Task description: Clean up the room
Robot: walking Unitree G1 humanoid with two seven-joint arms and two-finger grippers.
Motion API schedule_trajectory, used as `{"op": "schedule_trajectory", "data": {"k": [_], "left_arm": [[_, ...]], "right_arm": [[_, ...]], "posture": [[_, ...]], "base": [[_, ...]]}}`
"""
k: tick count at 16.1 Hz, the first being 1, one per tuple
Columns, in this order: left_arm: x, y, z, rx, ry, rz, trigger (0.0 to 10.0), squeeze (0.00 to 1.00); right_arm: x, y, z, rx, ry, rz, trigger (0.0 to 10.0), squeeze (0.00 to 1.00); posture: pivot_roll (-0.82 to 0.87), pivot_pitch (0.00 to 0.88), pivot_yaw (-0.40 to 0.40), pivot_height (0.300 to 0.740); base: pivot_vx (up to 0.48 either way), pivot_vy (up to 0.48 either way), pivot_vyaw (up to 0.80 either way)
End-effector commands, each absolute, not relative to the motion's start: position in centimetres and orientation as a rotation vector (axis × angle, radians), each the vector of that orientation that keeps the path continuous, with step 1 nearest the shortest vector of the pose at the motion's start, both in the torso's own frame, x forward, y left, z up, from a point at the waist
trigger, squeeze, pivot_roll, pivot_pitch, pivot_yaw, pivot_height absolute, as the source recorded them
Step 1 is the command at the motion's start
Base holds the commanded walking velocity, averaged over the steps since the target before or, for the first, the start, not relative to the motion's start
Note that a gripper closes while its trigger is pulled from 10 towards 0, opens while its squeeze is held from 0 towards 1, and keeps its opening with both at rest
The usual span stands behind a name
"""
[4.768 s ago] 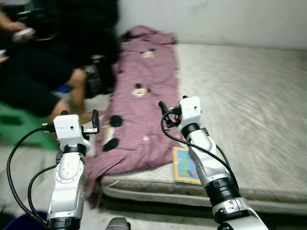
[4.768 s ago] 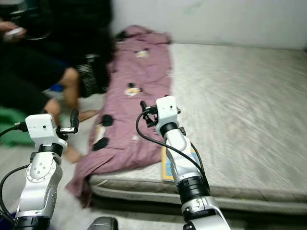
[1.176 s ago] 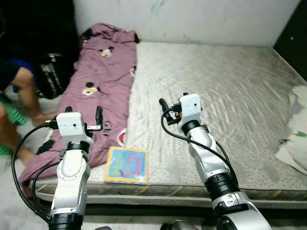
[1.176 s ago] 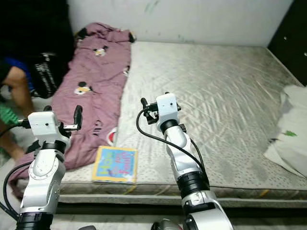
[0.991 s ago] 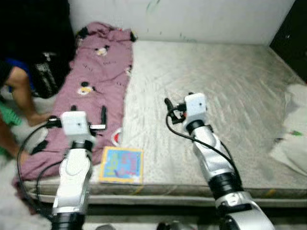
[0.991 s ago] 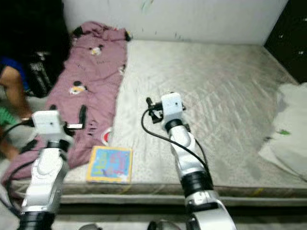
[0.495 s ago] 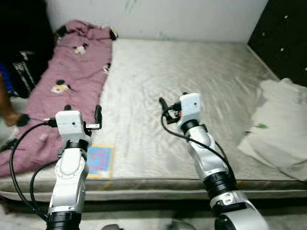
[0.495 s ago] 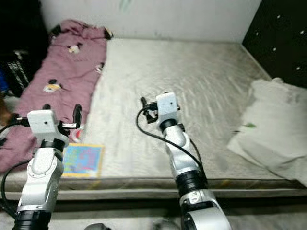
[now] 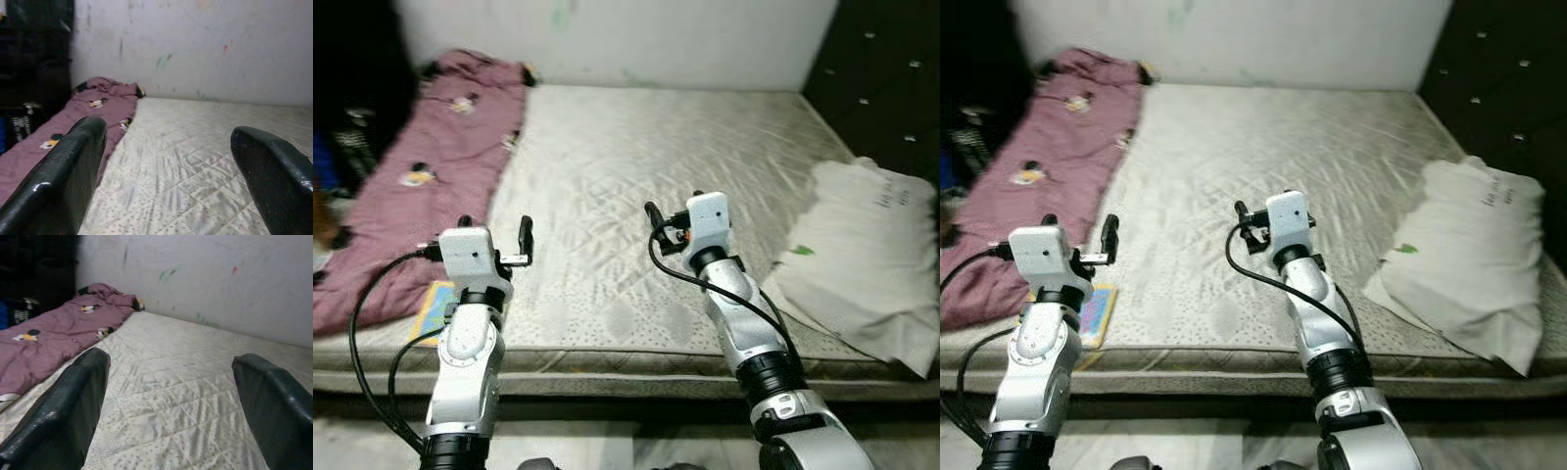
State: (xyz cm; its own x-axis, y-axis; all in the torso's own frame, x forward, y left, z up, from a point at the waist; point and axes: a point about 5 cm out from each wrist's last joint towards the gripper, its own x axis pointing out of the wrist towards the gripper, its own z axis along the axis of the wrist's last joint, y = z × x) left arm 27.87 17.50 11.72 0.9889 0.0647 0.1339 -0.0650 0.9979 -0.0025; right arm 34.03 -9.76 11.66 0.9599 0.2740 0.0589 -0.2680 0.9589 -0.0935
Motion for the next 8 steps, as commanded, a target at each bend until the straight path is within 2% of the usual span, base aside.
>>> {"op": "schedule_trajectory", "data": {"k": [1,2,8], "left_arm": [[27.84,17.59,11.96,0.001,-0.15,0.058,10.0,0.0],[27.83,17.54,12.0,0.001,-0.152,0.054,10.0,0.0],[27.94,17.53,12.1,-0.001,-0.158,0.049,10.0,0.0]], "right_arm": [[34.23,-9.39,12.1,-0.087,-0.086,0.288,10.0,0.0],[34.24,-9.38,12.1,-0.088,-0.086,0.288,10.0,0.0],[34.37,-9.37,12.16,-0.087,-0.088,0.283,10.0,0.0]], "posture": [[0.07,0.0,-0.029,0.74],[0.07,0.0,-0.029,0.74],[0.07,0.0,-0.026,0.74]], "base": [[0.0,0.0,0.0],[0.0,0.0,0.0],[0.276,0.0,0.0]]}}
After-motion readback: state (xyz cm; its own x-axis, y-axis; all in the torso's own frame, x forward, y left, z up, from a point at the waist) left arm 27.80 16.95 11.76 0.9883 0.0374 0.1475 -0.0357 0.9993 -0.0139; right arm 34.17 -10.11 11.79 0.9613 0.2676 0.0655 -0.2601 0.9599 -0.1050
